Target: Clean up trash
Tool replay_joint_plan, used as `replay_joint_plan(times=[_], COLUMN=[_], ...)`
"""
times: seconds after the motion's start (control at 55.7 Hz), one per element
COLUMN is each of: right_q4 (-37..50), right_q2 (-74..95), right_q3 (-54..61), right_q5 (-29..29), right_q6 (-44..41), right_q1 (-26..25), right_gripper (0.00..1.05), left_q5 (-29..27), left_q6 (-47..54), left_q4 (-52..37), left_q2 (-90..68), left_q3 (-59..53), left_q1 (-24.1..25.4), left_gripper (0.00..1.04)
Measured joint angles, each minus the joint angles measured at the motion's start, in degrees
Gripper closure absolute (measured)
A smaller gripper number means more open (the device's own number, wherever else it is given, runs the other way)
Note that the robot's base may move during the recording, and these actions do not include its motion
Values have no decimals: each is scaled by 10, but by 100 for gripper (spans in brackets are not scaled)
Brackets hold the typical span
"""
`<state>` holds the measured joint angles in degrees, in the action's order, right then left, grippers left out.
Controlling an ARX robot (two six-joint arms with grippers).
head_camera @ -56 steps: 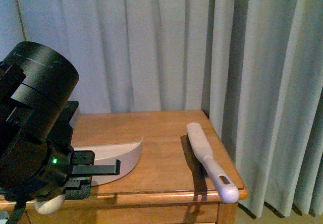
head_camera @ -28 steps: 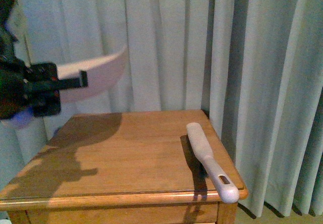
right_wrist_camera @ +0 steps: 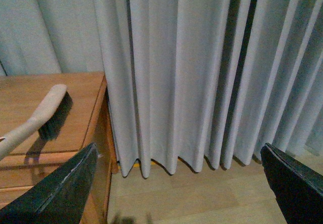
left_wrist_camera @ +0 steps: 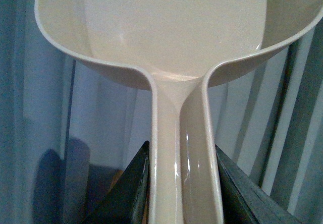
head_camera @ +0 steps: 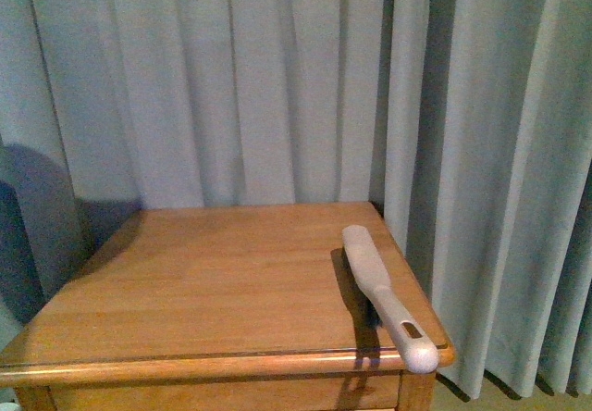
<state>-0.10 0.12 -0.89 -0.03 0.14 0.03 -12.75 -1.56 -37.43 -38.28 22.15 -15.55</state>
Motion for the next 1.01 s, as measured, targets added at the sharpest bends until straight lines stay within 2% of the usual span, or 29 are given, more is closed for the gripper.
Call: replay_joint_plan(times=[0.18, 0.251, 0.341, 0.431, 0.557, 0.665, 0.862, 1.006], right_q4=[0, -1, 16, 77, 94, 48, -88, -118], right_q2=[0, 1, 76, 204, 363, 497, 728, 827], right_q3=[0, 0, -21, -76, -180, -286, -473, -551], right_q5=[0, 3, 65, 73, 73, 64, 79, 96], right_q6=[0, 0, 5, 19, 43, 76, 158, 211], right_q1=[0, 1, 42, 95, 144, 178, 235, 274], right_gripper=[7, 7, 7, 7, 7, 7, 7, 7], left_q5=[14, 23, 23, 26, 23, 24, 23, 25], left_q6=[1, 1, 1, 1, 1, 1, 1, 1], left_q4=[87, 93, 95, 95, 95, 95, 95, 95], left_q2=[194, 226, 226, 226, 226, 226, 226, 227], left_q3=[-70, -87, -92, -92, -92, -92, -92, -92], left_q1=[15, 28, 30, 30, 30, 30, 30, 30], left_gripper=[76, 76, 76, 76, 76, 76, 76, 76])
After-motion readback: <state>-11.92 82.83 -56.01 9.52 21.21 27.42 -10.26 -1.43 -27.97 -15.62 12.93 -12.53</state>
